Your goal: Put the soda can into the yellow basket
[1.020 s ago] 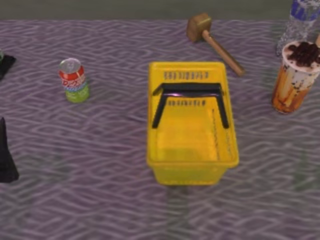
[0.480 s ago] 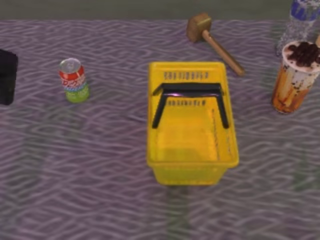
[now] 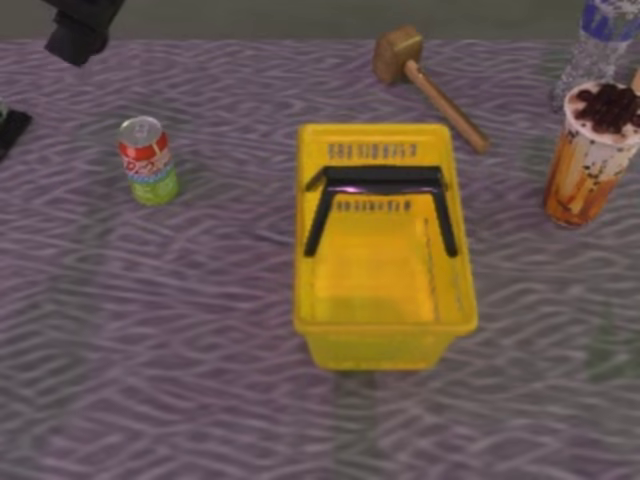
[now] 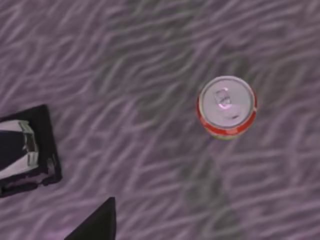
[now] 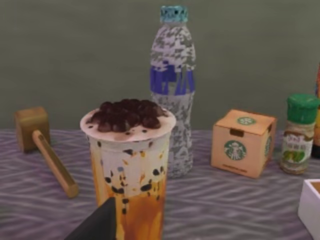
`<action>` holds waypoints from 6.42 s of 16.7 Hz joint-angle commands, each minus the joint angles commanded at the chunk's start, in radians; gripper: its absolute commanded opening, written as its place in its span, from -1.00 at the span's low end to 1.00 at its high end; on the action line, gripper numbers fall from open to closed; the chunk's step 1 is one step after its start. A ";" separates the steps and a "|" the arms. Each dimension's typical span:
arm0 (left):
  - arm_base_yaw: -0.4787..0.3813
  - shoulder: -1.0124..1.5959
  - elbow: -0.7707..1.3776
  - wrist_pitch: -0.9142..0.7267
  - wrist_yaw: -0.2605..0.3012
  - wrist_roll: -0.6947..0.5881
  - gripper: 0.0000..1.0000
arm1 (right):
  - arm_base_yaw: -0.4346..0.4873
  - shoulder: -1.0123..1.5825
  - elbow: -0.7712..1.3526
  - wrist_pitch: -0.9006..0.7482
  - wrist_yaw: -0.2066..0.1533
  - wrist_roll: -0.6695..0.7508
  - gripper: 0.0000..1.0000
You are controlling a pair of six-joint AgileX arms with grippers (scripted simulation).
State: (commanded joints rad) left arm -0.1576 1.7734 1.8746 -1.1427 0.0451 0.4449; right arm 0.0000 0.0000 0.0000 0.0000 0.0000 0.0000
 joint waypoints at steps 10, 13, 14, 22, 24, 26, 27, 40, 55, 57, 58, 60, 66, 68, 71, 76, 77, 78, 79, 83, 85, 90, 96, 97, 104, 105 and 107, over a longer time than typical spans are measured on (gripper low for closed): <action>-0.021 0.840 0.879 -0.497 -0.027 0.181 1.00 | 0.000 0.000 0.000 0.000 0.000 0.000 1.00; -0.020 0.956 0.999 -0.561 -0.033 0.202 1.00 | 0.000 0.000 0.000 0.000 0.000 0.000 1.00; -0.019 0.974 1.018 -0.570 -0.034 0.205 1.00 | 0.000 0.000 0.000 0.000 0.000 0.000 1.00; -0.017 0.981 1.010 -0.561 -0.035 0.207 1.00 | 0.000 0.000 0.000 0.000 0.000 0.000 1.00; -0.018 0.960 0.952 -0.518 -0.035 0.207 1.00 | 0.000 0.000 0.000 0.000 0.000 0.000 1.00; -0.018 0.929 0.852 -0.452 -0.036 0.207 1.00 | 0.000 0.000 0.000 0.000 0.000 0.000 1.00; -0.019 0.910 0.791 -0.413 -0.036 0.207 1.00 | 0.000 0.000 0.000 0.000 0.000 0.000 1.00; -0.018 0.829 0.524 -0.226 -0.037 0.207 0.55 | 0.000 0.000 0.000 0.000 0.000 0.000 1.00; -0.018 0.829 0.524 -0.226 -0.037 0.207 -1.00 | 0.000 0.000 0.000 0.000 0.000 0.000 1.00; -0.018 0.829 0.524 -0.226 -0.037 0.207 -1.00 | 0.000 0.000 0.000 0.000 0.000 0.000 1.00; -0.018 0.829 0.524 -0.226 -0.037 0.207 -1.00 | 0.000 0.000 0.000 0.000 0.000 0.000 1.00; -0.017 0.830 0.524 -0.226 -0.038 0.208 -1.00 | 0.000 0.000 0.000 0.000 0.000 0.000 1.00; -0.037 0.796 0.420 -0.014 0.110 0.145 -1.00 | 0.000 0.000 0.000 0.000 0.000 0.000 1.00; -0.048 0.771 0.353 0.136 0.206 0.100 -1.00 | 0.000 0.000 0.000 0.000 0.000 0.000 1.00; -0.067 0.712 0.226 0.409 0.379 0.019 -1.00 | 0.000 0.000 0.000 0.000 0.000 0.000 1.00; -0.102 0.576 -0.020 0.968 0.703 -0.130 -1.00 | 0.000 0.000 0.000 0.000 0.000 0.000 1.00; -0.109 0.548 -0.070 1.086 0.768 -0.160 -1.00 | 0.000 0.000 0.000 0.000 0.000 0.000 1.00; -0.116 0.521 -0.121 1.201 0.832 -0.190 -1.00 | 0.000 0.000 0.000 0.000 0.000 0.000 1.00; -0.123 0.494 -0.172 1.309 0.894 -0.219 -1.00 | 0.000 0.000 0.000 0.000 0.000 0.000 1.00; -0.144 0.396 -0.358 1.640 1.104 -0.327 -1.00 | 0.000 0.000 0.000 0.000 0.000 0.000 1.00; -0.152 0.361 -0.428 1.742 1.177 -0.367 -1.00 | 0.000 0.000 0.000 0.000 0.000 0.000 1.00; -0.158 0.336 -0.483 1.817 1.234 -0.400 -1.00 | 0.000 0.000 0.000 0.000 0.000 0.000 1.00; -0.151 0.376 -0.490 1.856 1.237 -0.398 -1.00 | 0.000 0.000 0.000 0.000 0.000 0.000 1.00; -0.149 0.401 -0.498 1.890 1.238 -0.398 -1.00 | 0.000 0.000 0.000 0.000 0.000 0.000 1.00; -0.132 0.566 -0.568 2.136 1.236 -0.404 -1.00 | 0.000 0.000 0.000 0.000 0.000 0.000 1.00; -0.131 0.567 -0.569 2.138 1.236 -0.404 -1.00 | 0.000 0.000 0.000 0.000 0.000 0.000 1.00; -0.131 0.567 -0.569 2.138 1.236 -0.404 -1.00 | 0.000 0.000 0.000 0.000 0.000 0.000 1.00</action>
State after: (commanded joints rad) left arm -0.2891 2.3404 1.3059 0.9949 1.2810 0.0408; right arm 0.0000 0.0000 0.0000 0.0000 0.0000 0.0000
